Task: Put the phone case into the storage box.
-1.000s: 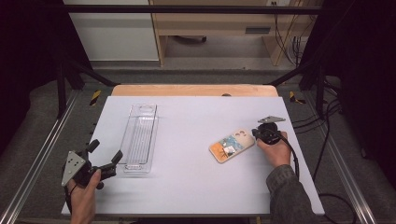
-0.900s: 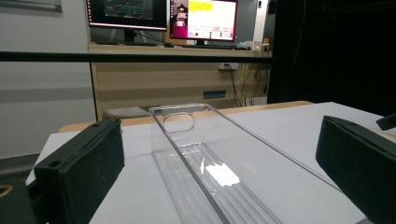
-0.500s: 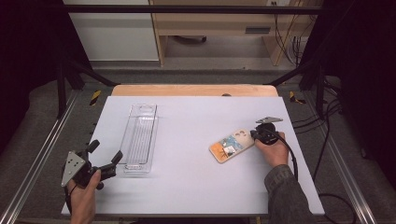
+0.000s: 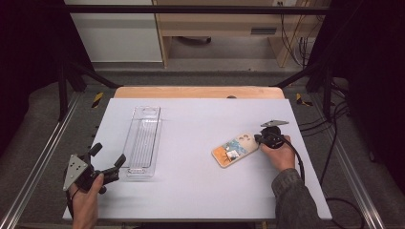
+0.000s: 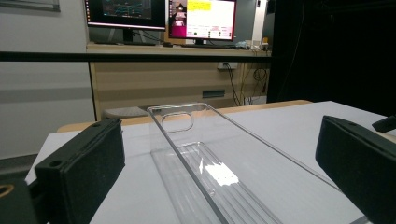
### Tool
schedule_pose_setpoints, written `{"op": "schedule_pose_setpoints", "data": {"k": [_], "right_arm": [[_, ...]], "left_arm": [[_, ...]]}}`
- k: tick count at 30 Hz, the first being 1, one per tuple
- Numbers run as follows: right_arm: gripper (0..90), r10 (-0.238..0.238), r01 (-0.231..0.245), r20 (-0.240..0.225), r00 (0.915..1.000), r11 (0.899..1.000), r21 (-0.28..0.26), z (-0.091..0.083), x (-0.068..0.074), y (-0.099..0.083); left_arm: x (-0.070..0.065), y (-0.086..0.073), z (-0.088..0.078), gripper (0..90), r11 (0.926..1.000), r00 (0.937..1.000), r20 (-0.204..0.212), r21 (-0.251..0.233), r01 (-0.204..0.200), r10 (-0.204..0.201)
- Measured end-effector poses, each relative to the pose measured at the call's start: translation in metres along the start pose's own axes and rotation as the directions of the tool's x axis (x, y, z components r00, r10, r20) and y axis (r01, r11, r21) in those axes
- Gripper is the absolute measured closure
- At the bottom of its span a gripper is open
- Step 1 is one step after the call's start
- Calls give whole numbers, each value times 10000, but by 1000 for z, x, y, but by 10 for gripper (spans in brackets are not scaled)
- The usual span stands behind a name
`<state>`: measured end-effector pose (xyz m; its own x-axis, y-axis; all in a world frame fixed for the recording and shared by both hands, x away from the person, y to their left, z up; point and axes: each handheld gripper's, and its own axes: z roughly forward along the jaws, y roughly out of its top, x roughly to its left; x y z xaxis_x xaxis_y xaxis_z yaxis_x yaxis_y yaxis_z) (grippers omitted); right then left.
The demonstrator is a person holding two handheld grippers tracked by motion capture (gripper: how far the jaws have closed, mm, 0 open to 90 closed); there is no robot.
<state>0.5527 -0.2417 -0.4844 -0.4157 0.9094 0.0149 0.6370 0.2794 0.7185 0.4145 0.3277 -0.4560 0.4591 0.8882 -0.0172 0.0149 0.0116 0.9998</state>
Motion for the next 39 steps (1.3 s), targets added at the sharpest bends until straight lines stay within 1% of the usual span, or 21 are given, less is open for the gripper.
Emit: {"op": "schedule_pose_setpoints", "data": {"k": [4, 8, 9, 11, 14, 17, 19, 24, 25, 28, 33, 39], "right_arm": [[900, -137, 137, -215, 9997, 9999, 11, 0, 6, 1], [900, -331, 324, -304, 9990, 9992, -246, -3, 14, 3], [900, -350, 342, -427, 9985, 9992, -198, -4, 17, 3], [900, -572, 568, -328, 9978, 9983, -133, -4, 20, 4], [900, -466, 460, -190, 9987, 9985, -298, -4, 17, 4], [900, -335, 337, 43, 9994, 9990, -291, -3, 12, 4], [900, -224, 224, 42, 9997, 9996, -191, -2, 9, 3], [900, -229, 228, -122, 9997, 9997, -28, 1, 11, 1], [900, -211, 211, -276, 9994, 9998, 7, 1, 12, 1], [900, -304, 303, -476, 9984, 9995, -22, 1, 17, 1], [900, -581, 582, -787, 9952, 9983, -14, 0, 29, 1], [900, -643, 637, -1083, 9920, 9979, -87, -1, 38, -1]], "left_arm": [[0, 0, 0, 11, 10000, 10000, 4, 40, 9, -9], [0, 0, 0, 11, 10000, 10000, 3, 48, 10, -10], [0, 0, 0, 11, 10000, 10000, 2, 58, 2, -2], [0, -1, 0, 11, 10000, 10000, 3, 61, 6, -6], [0, -1, 1, 12, 10000, 10000, 10, 55, 15, -15], [-1, -1, 1, 12, 10000, 10000, 30, 66, 19, -19], [-1, -1, 2, 12, 10000, 10000, 38, 49, 48, -48], [-1, -1, 2, 11, 10000, 10000, 66, 82, 33, -34], [-1, -1, 2, 12, 10000, 10000, 60, 71, 46, -46], [-1, -2, 2, 12, 9999, 10000, 69, 120, -4, 3], [-1, -2, 3, 12, 9999, 10000, 90, 141, -19, 18], [-1, -2, 3, 12, 9999, 10000, 87, 143, -13, 11]]}}
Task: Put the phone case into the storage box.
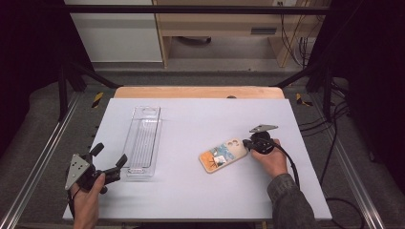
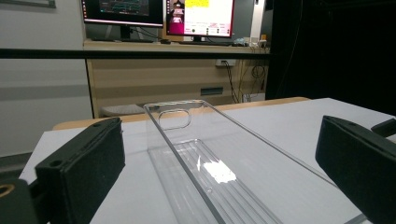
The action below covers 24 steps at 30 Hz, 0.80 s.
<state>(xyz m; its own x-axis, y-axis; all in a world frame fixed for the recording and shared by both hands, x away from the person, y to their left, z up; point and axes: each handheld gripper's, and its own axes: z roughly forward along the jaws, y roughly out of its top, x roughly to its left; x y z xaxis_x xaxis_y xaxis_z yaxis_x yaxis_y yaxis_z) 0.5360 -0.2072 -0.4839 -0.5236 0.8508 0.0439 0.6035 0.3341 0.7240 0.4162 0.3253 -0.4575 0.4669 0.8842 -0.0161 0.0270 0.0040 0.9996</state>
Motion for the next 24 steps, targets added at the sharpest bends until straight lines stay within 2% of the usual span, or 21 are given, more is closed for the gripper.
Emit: {"op": "schedule_pose_setpoints", "data": {"k": [17, 24], "right_arm": [[900, -138, 138, -591, 9982, 9999, -9, 4, 22, 2], [900, -313, 310, -865, 9958, 9995, -43, 9, 38, 6]], "left_arm": [[-1, 0, 1, 12, 10000, 10000, 39, 20, 21, -21], [-2, 0, 1, 12, 10000, 10000, 59, 25, 13, -13]]}}
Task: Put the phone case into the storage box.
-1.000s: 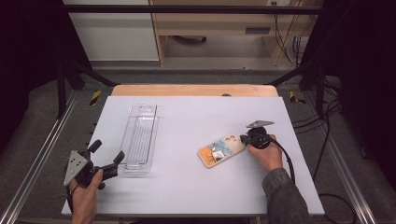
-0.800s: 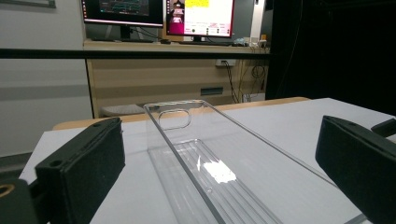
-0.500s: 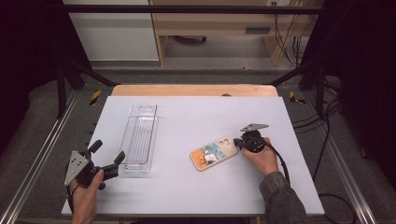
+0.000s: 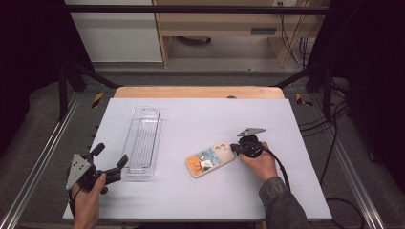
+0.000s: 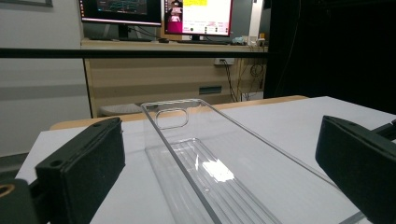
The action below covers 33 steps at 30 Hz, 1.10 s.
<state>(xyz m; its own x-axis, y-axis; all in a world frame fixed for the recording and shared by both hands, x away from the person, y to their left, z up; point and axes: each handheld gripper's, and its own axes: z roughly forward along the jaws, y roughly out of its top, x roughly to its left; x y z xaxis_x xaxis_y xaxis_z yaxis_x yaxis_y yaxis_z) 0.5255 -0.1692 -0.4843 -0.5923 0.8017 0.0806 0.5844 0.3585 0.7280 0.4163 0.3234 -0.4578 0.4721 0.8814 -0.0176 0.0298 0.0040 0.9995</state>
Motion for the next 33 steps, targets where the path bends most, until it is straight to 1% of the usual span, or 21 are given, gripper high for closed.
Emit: {"op": "schedule_pose_setpoints", "data": {"k": [5, 8, 10, 12, 13, 15, 17, 18, 19, 20, 21, 22, 23, 24, 25, 27, 28, 30, 31, 32, 33], "right_arm": [[900, -105, 105, -226, 9997, 9999, 1, 3, 10, 2], [900, -88, 87, -197, 9998, 9999, -51, 4, 16, 2], [900, 145, -148, -82, 9999, 9992, -363, 2, 16, 3], [900, 195, -190, 59, 9998, 9969, -770, -3, 19, 4], [900, 240, -230, 94, 9997, 9948, -992, -6, 20, 4], [891, 315, -246, 388, 9987, 9854, -1686, -16, 24, 4], [818, 477, -348, 530, 9975, 9743, -2225, -23, 27, 1], [789, 630, -436, 679, 9957, 9657, -2559, -29, 29, -2], [760, 722, -509, 677, 9951, 9602, -2746, -32, 29, -4], [716, 816, -551, 726, 9940, 9486, -3117, -38, 31, -8], [674, 833, -522, 826, 9931, 9441, -3254, -41, 31, -11], [619, 906, -534, 910, 9917, 9355, -3493, -48, 32, -15], [582, 959, -553, 943, 9909, 9297, -3642, -52, 32, -17], [495, 990, -523, 1055, 9895, 9246, -3774, -56, 32, -20], [444, 1034, -520, 1138, 9881, 9213, -3855, -60, 32, -21], [344, 1200, -637, 1157, 9860, 9127, -4037, -69, 30, -26], [290, 1331, -732, 1158, 9843, 9053, -4184, -73, 30, -28], [236, 1386, -697, 1246, 9825, 8932, -4442, -80, 29, -33], [192, 1444, -693, 1328, 9806, 8883, -4540, -83, 29, -35], [141, 1534, -692, 1431, 9777, 8798, -4702, -84, 28, -38], [123, 1573, -701, 1448, 9769, 8757, -4778, -86, 28, -39]], "left_arm": [[1, 0, -1, 12, 10000, 10000, -19, 3, 8, -8], [0, 1, -1, 12, 10000, 10000, -6, 17, 2, -2], [-1, 1, -2, 12, 10000, 10000, -11, 8, 59, -59], [0, 2, -2, 12, 10000, 10000, -11, 85, 52, -51], [0, 2, -3, 12, 9998, 9999, 16, 105, 166, -166], [-2, 3, -3, 11, 9997, 9998, 84, 190, 176, -178], [-3, 4, -3, 12, 9993, 9997, 150, 348, 165, -170], [-4, 5, -3, 12, 9990, 9997, 180, 437, 127, -135], [-5, 6, -3, 12, 9982, 9998, 170, 592, 47, -57], [-6, 7, -2, 11, 9977, 9998, 197, 670, -13, 0], [-8, 9, -2, 11, 9959, 9995, 260, 881, -188, 166], [-9, 10, -1, 11, 9953, 9995, 269, 942, -203, 178], [-11, 13, 0, 11, 9945, 9993, 328, 1022, -220, 188], [-12, 15, 0, 11, 9937, 9990, 391, 1084, -271, 230], [-15, 18, 1, 11, 9926, 9986, 460, 1165, -330, 278], [-19, 24, 4, 10, 9899, 9976, 613, 1364, -392, 311], [-21, 27, 6, 10, 9883, 9973, 649, 1457, -448, 356], [-25, 33, 9, 10, 9843, 9959, 739, 1645, -639, 523], [-27, 36, 11, 10, 9824, 9951, 793, 1724, -722, 593], [-29, 38, 12, 10, 9807, 9945, 821, 1787, -790, 652], [-32, 42, 15, 10, 9789, 9937, 917, 1877, -805, 641]]}}
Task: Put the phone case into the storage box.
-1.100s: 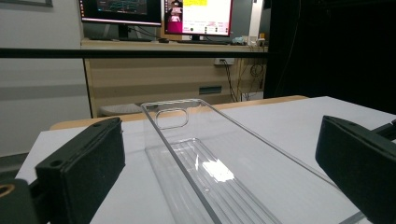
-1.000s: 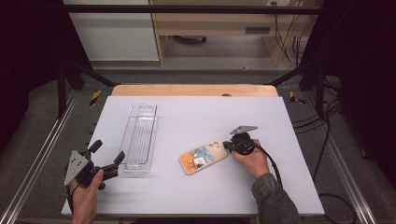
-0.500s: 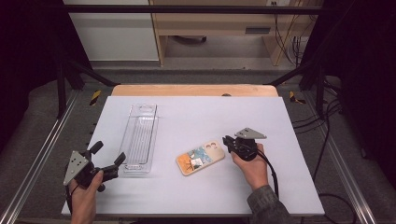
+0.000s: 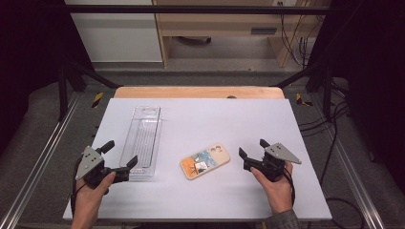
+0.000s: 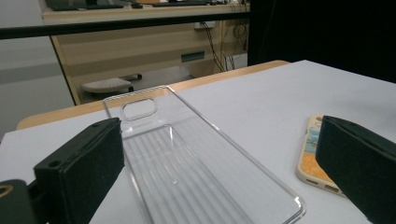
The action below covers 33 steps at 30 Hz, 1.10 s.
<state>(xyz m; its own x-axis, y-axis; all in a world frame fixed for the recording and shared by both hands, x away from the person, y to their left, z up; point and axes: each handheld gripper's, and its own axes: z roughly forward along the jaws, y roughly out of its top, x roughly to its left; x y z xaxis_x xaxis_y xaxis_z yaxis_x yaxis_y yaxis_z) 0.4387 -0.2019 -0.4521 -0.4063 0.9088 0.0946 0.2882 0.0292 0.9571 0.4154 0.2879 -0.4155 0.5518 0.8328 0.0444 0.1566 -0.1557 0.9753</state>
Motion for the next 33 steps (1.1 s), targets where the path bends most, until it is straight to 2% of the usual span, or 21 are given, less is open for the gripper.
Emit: {"op": "schedule_pose_setpoints", "data": {"k": [3, 5, 6, 9, 11, 12, 13, 14, 16, 19, 23, 24, 26, 28, 33], "right_arm": [[46, 201, -204, -125, 9997, 9996, -213, -5, -4, -1], [48, 159, -164, -150, 9998, 9994, -292, -6, -5, -1], [41, -64, 57, -150, 9999, 9989, -469, -11, -7, -2], [37, -147, 143, -76, 9999, 9985, -533, -13, -8, -3], [40, -243, 243, 18, 9997, 9975, -667, -14, -9, -4], [41, -189, 191, 29, 9998, 9973, -716, -15, -9, -5], [40, -212, 215, 41, 9998, 9962, -846, -15, -9, -6], [40, -217, 221, 55, 9997, 9955, -924, -15, -9, -7], [39, -288, 291, 44, 9996, 9944, -1019, -16, -9, -8], [38, -463, 479, 157, 9988, 9921, -1161, -17, -8, -9], [36, -630, 646, 171, 9979, 9900, -1250, -17, -7, -10], [36, -645, 662, 169, 9978, 9898, -1264, -17, -7, -11], [36, -774, 791, 183, 9968, 9887, -1273, -16, -6, -11], [36, -828, 847, 203, 9964, 9883, -1270, -16, -6, -12], [36, -827, 849, 223, 9963, 9880, -1292, -16, -7, -13]], "left_arm": [[-7, 13, 6, 10, 9998, 9995, 289, 163, -107, 102], [-12, 19, 8, 10, 9993, 9991, 352, 250, -266, 257], [-18, 30, 14, 10, 9982, 9973, 579, 363, -481, 460], [-26, 42, 21, 11, 9971, 9953, 800, 485, -591, 551], [-34, 51, 27, 10, 9938, 9909, 1041, 622, -917, 849], [-34, 51, 27, 9, 9938, 9909, 1041, 622, -917, 849], [-42, 58, 36, 9, 9889, 9850, 1296, 806, -1251, 1140], [-42, 58, 36, 9, 9889, 9850, 1296, 806, -1251, 1140], [-50, 63, 48, 10, 9820, 9777, 1547, 1028, -1586, 1417], [-55, 65, 58, 11, 9782, 9716, 1893, 1232, -1671, 1421], [-62, 66, 72, 12, 9687, 9627, 2229, 1582, -1911, 1536], [-64, 67, 75, 12, 9645, 9590, 2323, 1680, -2037, 1621], [-66, 68, 80, 13, 9610, 9572, 2385, 1804, -2095, 1639], [-68, 69, 84, 13, 9554, 9518, 2516, 1901, -2261, 1752], [-71, 72, 90, 14, 9511, 9483, 2662, 2054, -2308, 1726]]}}
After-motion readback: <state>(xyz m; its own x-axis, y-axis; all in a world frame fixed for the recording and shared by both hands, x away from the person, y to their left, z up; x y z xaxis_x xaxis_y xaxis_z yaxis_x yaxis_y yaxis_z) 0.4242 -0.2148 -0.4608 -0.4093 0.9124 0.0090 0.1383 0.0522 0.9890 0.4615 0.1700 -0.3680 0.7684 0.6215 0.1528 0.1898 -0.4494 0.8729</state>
